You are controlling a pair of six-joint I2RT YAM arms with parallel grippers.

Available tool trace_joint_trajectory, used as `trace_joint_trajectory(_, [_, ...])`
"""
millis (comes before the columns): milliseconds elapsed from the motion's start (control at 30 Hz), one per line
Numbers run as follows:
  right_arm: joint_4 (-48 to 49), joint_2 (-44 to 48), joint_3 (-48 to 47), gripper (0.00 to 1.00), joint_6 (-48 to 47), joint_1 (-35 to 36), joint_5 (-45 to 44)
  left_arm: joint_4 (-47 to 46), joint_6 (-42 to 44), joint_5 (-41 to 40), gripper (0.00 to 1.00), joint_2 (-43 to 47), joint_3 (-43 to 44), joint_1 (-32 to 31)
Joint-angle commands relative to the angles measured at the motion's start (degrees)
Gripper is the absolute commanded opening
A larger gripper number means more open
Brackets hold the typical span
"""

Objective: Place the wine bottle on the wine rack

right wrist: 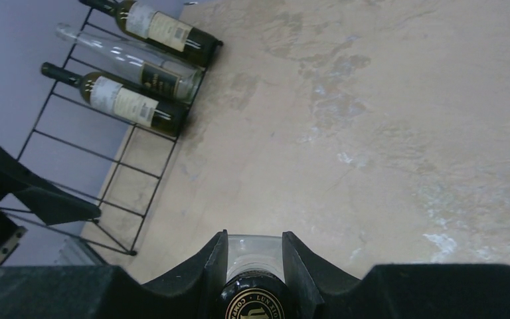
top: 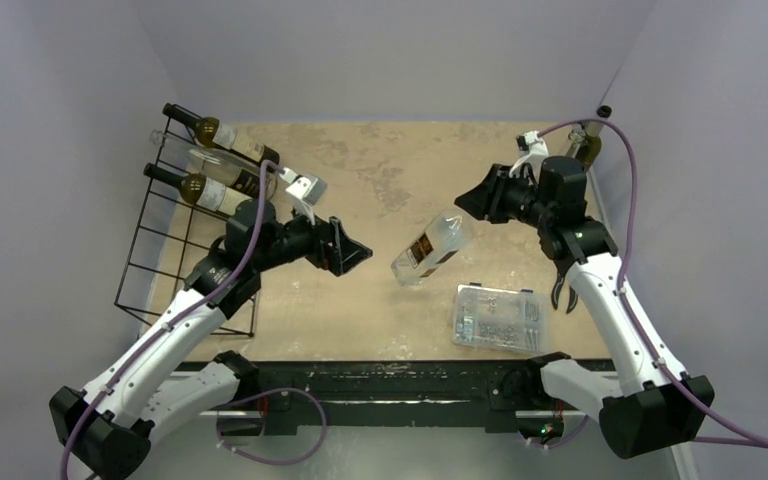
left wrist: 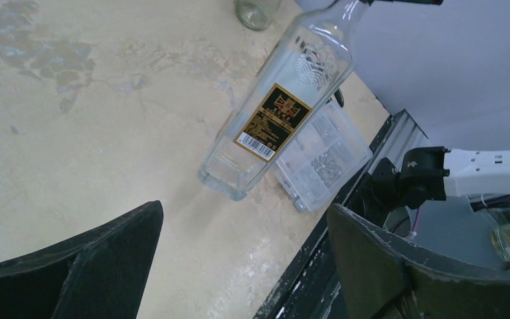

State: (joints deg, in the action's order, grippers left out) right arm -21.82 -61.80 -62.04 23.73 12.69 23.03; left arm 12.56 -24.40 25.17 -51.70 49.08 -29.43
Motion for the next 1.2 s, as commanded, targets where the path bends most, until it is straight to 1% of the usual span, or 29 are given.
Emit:
trace_joint_trajectory(0, [14.5,3.7,1.9,0.0,10.2,0.5,10.0,4.4,1.4,-7.8,0.94,-0.6,3.8,-7.1])
trace_joint_trajectory(100, [19.6,4.5,5.8,0.0,14.0,0.6,12.1,6.4,3.9,-15.1,0.94,-3.5,7.2,-13.2])
trace_joint_trajectory(200, [25.8,3.5,8.7,0.0,14.0,1.0,15.4,9.0,7.7,-22.8,0.95,-9.0,12.7,-19.1])
trace_joint_trajectory(267, [26.5,2.0,8.8,0.0,14.0,1.7,16.6,9.1,9.9,-26.5,0.95,-11.8,15.8,-22.0])
trace_joint_trajectory(300, [26.4,1.5,8.7,0.0,19.4,2.0,17.1,8.6,10.8,-28.1,0.95,-12.9,17.0,-23.3])
trace_joint_trajectory(400, [26.7,0.6,9.0,0.0,21.1,3.2,17.9,8.9,14.2,-30.8,0.95,-16.6,20.2,-26.6])
trace_joint_trajectory(567, [27.0,1.1,9.3,0.0,21.6,4.8,17.7,12.6,17.6,-31.2,0.94,-23.3,25.4,-29.5])
trace_joint_trajectory(700, [28.2,1.0,9.8,0.0,22.4,6.4,16.9,13.2,19.0,-32.4,0.95,-25.6,26.8,-30.6])
trace_joint_trajectory(900, [28.9,0.2,10.0,0.0,23.0,8.3,16.5,14.6,18.3,-36.6,0.94,-27.4,28.0,-30.9])
trace_joint_trajectory(967, [29.1,0.2,10.0,0.0,23.3,8.5,16.5,14.5,17.6,-36.9,0.93,-27.6,27.9,-31.0])
trace_joint_trajectory(1167, [29.0,0.1,9.9,0.0,23.4,8.7,15.9,16.4,16.0,-38.3,0.83,-29.5,28.4,-31.4])
